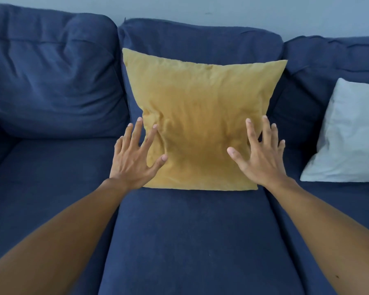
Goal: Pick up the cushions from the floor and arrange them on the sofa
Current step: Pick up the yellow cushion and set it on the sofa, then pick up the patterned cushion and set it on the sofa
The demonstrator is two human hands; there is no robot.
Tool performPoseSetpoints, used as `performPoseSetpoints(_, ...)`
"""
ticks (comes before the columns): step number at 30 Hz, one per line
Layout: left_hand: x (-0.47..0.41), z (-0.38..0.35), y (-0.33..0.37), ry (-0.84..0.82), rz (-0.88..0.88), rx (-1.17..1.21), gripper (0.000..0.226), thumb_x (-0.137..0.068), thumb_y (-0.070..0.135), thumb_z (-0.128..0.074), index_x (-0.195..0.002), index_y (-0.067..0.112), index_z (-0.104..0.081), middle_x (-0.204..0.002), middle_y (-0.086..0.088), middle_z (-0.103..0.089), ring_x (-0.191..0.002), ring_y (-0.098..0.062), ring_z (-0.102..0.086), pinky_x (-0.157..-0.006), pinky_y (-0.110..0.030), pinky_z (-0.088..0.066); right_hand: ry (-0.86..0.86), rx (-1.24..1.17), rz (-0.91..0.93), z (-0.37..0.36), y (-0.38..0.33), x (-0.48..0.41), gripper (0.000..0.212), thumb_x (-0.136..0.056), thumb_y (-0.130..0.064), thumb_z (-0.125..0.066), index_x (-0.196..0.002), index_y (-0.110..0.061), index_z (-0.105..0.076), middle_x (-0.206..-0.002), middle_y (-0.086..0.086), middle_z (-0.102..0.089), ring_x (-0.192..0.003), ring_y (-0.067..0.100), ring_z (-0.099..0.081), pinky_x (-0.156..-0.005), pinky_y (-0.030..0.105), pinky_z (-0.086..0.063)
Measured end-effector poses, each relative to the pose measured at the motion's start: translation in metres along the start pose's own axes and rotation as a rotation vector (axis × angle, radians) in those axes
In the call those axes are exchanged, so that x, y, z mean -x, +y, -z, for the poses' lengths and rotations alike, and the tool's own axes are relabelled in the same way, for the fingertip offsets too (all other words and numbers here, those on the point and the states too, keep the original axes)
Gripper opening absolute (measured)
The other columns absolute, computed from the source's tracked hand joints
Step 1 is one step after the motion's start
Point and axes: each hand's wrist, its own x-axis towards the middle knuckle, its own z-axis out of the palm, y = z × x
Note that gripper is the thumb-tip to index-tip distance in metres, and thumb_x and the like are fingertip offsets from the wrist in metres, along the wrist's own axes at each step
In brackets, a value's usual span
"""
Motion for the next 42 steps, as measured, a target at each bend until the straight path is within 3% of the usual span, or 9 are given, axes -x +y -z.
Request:
performPoseSetpoints(7,0.071,0.050,-0.011,-0.057,0.081,-0.070,0.089,-0.091,0.084,-0.018,-0.165,0.036,-0.008,-0.173,-0.009,0.003,-0.158,-0.036,-0.003,-0.122,-0.056,-0.018,-0.044,0.061,0.039,0.026,-0.044,0.049,0.096,-0.082,-0.095,-0.016,-0.159,-0.044,0.010,-0.169,0.003,0.018,-0.154,0.040,0.011,-0.115,0.074,-0.008)
performPoseSetpoints(13,0.143,0.088,-0.038,-0.083,0.185,-0.109,0.091,-0.088,0.086,-0.011,-0.165,0.037,-0.005,-0.173,-0.007,0.007,-0.158,-0.035,0.004,-0.123,-0.057,-0.010,-0.101,0.171,0.109,0.029,-0.101,0.095,0.097,-0.077,-0.098,-0.005,-0.155,-0.048,0.020,-0.168,0.002,0.023,-0.154,0.040,0.014,-0.119,0.069,-0.003)
performPoseSetpoints(18,0.204,0.106,-0.077,-0.085,0.260,-0.106,0.087,-0.090,0.083,-0.018,-0.164,0.039,-0.005,-0.173,-0.006,0.008,-0.158,-0.034,0.006,-0.124,-0.059,-0.008,-0.159,0.118,0.186,0.012,-0.165,0.128,0.096,-0.077,-0.098,-0.011,-0.155,-0.050,0.019,-0.168,-0.001,0.022,-0.154,0.037,0.016,-0.117,0.071,-0.005)
performPoseSetpoints(30,0.375,0.160,-0.243,-0.097,0.478,-0.115,0.087,-0.088,0.087,-0.017,-0.163,0.044,-0.002,-0.173,-0.003,0.009,-0.159,-0.032,0.007,-0.125,-0.059,-0.005,-0.255,0.092,0.411,-0.068,-0.380,0.206,0.099,-0.078,-0.095,-0.012,-0.160,-0.043,0.010,-0.169,0.002,0.016,-0.153,0.041,0.008,-0.114,0.074,-0.015)
performPoseSetpoints(42,0.515,0.187,-0.408,-0.201,0.483,-0.110,0.086,-0.088,0.089,-0.014,-0.162,0.047,0.003,-0.172,0.000,0.015,-0.159,-0.032,0.009,-0.124,-0.060,-0.002,-0.349,-0.018,0.432,-0.176,-0.567,0.325,0.099,-0.080,-0.094,-0.013,-0.160,-0.041,0.009,-0.169,0.003,0.016,-0.154,0.041,0.010,-0.114,0.075,-0.011)
